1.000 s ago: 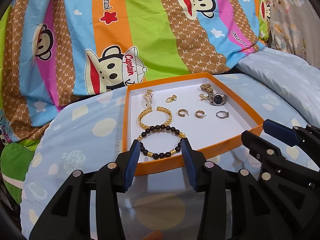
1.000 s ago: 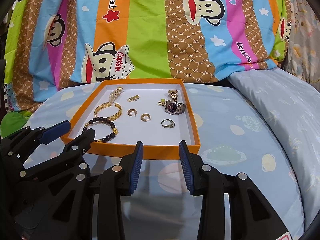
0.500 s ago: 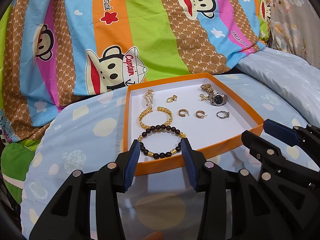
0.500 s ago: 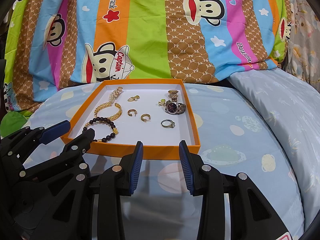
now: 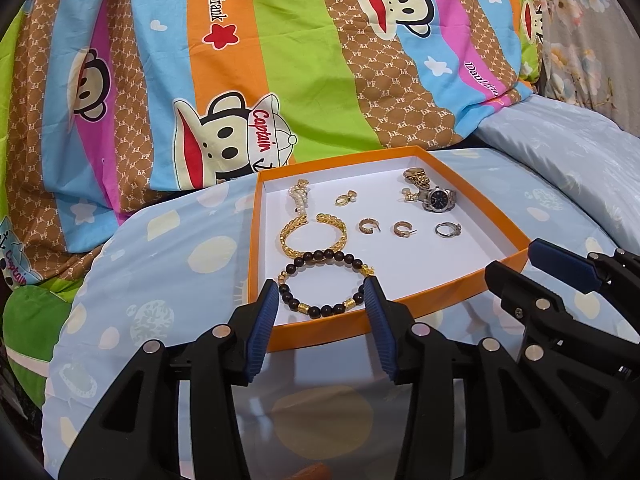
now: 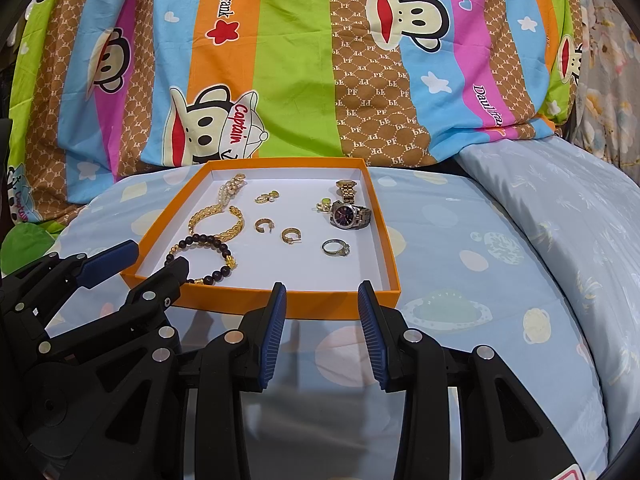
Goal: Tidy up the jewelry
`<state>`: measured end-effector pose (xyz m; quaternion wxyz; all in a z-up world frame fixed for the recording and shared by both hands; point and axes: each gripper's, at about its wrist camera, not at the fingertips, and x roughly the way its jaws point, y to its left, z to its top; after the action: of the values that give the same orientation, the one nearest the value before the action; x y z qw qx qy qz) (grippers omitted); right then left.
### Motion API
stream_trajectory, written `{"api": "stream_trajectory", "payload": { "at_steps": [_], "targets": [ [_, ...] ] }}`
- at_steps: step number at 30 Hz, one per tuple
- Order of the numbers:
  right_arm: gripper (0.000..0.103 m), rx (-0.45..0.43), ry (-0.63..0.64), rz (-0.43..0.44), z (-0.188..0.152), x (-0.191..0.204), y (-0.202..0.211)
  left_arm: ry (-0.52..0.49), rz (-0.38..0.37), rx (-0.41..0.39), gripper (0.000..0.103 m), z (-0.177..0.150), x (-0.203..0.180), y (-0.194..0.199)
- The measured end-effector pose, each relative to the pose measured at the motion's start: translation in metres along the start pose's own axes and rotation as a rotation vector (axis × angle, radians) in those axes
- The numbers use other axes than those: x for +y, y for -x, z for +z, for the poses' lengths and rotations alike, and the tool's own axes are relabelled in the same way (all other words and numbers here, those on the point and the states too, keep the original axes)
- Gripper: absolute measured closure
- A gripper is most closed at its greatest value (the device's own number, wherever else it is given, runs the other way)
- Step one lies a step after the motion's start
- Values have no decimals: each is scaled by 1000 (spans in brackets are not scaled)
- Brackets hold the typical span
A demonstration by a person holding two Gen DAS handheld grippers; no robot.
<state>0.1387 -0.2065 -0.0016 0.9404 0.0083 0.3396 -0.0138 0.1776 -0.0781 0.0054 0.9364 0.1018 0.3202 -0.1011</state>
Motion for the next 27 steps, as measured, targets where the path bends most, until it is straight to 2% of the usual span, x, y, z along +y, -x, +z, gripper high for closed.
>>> {"api": "stream_trajectory", "payload": {
  "at_steps": [27],
  "targets": [
    [66, -2, -2, -3, 1, -1, 1, -4, 1, -3, 60, 2, 4, 1]
  ]
}}
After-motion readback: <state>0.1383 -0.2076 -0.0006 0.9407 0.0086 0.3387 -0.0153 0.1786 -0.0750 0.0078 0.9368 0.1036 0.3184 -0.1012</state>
